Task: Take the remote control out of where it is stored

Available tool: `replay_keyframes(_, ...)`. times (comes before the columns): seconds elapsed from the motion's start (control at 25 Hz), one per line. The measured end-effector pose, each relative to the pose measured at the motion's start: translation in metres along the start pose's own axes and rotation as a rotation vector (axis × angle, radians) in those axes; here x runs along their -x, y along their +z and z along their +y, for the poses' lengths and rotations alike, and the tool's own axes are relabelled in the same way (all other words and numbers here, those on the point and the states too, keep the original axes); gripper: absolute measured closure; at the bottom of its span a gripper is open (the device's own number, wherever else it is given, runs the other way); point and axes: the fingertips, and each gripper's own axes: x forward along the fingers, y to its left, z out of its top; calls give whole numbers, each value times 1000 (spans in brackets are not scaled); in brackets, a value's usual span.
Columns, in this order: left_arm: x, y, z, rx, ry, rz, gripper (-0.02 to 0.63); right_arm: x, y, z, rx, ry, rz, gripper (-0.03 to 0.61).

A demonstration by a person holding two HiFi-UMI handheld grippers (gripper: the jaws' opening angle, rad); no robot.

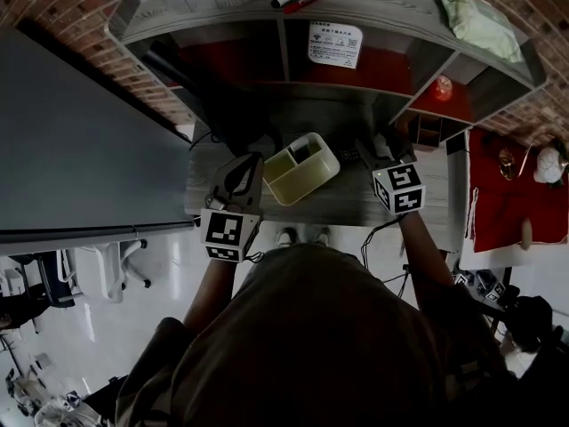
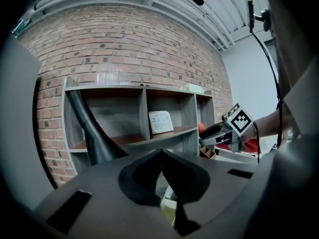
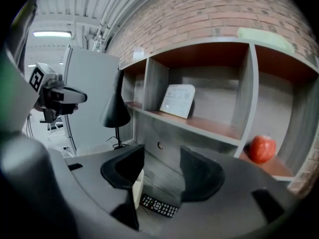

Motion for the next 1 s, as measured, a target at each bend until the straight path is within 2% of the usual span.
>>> replay_keyframes(0.08,-1,4,4,3,4,-12,603,8,18,6,30,-8,-47,384)
replay_keyframes(0.44,-3,22,15,-16,-4,-58,603,47,76,24,52,-18,-199,536)
replay_keyframes(0.64,-2,32,21,-35,-4,-86,603,63,97,29,31,-20,-267,563)
replay_keyframes(1.0,9,43,30,-49,8,-111,603,81,106,39,13,-11,-329,566)
